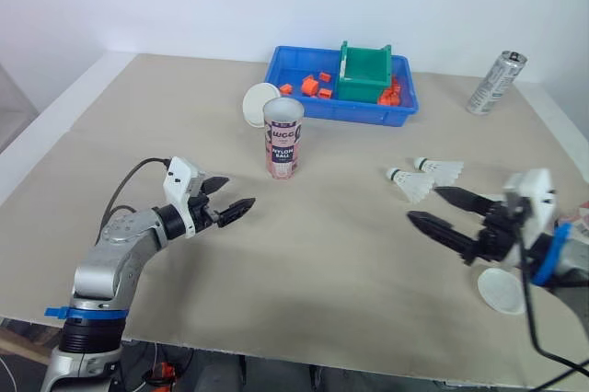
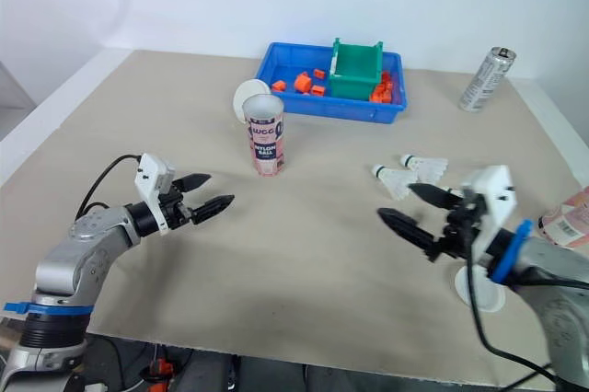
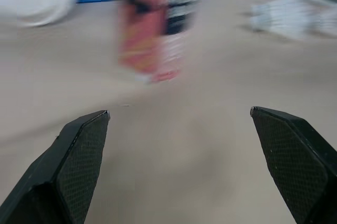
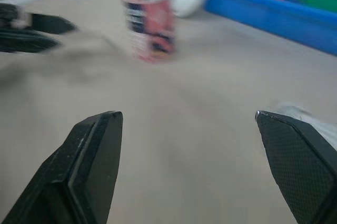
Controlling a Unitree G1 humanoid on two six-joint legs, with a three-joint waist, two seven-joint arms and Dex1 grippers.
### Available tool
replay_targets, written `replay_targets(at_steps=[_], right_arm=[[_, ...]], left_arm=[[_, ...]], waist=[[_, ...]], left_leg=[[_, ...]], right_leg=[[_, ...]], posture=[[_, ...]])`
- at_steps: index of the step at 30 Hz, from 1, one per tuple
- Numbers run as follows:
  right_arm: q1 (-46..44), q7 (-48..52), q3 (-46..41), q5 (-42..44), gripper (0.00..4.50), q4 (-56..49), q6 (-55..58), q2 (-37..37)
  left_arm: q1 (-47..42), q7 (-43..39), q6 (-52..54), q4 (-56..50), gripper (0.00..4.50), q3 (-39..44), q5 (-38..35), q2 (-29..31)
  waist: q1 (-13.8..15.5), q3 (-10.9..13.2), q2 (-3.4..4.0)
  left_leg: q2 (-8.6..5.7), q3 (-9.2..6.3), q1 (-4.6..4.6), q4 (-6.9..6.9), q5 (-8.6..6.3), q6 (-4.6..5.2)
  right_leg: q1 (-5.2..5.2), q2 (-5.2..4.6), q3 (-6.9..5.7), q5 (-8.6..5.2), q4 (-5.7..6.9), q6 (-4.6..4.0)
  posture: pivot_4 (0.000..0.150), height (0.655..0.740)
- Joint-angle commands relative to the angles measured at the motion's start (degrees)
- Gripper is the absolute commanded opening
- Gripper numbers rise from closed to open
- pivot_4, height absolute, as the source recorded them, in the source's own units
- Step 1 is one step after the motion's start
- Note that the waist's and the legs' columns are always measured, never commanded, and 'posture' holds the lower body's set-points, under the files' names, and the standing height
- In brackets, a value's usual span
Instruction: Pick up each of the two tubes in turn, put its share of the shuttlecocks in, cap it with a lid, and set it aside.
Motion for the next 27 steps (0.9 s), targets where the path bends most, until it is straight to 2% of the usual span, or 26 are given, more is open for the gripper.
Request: replay_targets(at_steps=[1,4,18,22,27], right_arm=[[-0.8,-0.8,1.6,0.0,4.33,-3.1,-1.6,0.6],[-1.1,-2.3,3.6,-0.3,4.33,-4.5,-2.1,1.8],[3.3,-8.5,4.3,-0.6,4.33,-11.0,-3.8,5.1],[5.1,-10.0,3.5,0.0,4.33,-13.4,-3.6,5.1],[6.0,-11.3,4.0,-0.6,4.33,-14.3,-3.6,5.0]], left_arm=[[-3.1,0.0,-4.3,2.2,4.5,-1.0,0.7,-1.1],[-5.9,-2.1,-8.6,7.4,4.5,-3.6,2.3,-2.3],[-29.1,-8.8,-30.5,50.1,4.5,-6.9,10.8,-7.0],[-36.0,-9.6,-36.0,62.1,4.5,-6.0,12.1,-9.6],[-41.9,-10.5,-40.5,71.5,4.5,-4.1,12.0,-13.6]], waist=[[0.4,0.0,-0.01],[0.5,0.0,-0.03],[0.5,0.0,-0.11],[0.7,0.0,-0.16],[0.7,0.1,-0.2]], left_leg=[[-0.01,0.0,-0.03,0.0,0.0,0.0],[-0.01,0.0,-0.09,0.0,0.0,-0.01],[-0.01,-0.04,-0.1,-0.09,0.0,-0.01],[-0.05,-0.11,-0.23,-0.09,0.0,-0.01],[-0.06,-0.14,-0.28,-0.07,-0.01,-0.02]], right_leg=[[-0.01,0.0,0.0,0.0,0.0,0.01],[-0.03,0.0,0.0,-0.01,-0.03,0.05],[-0.11,0.05,-0.04,0.08,-0.02,0.27],[-0.14,0.02,-0.1,0.07,-0.04,0.31],[-0.16,0.02,-0.13,0.06,-0.05,0.33]], posture=[[0.15,0.7275],[0.15,0.7275],[0.15,0.7275],[0.15,0.7275],[0.15,0.7275]])
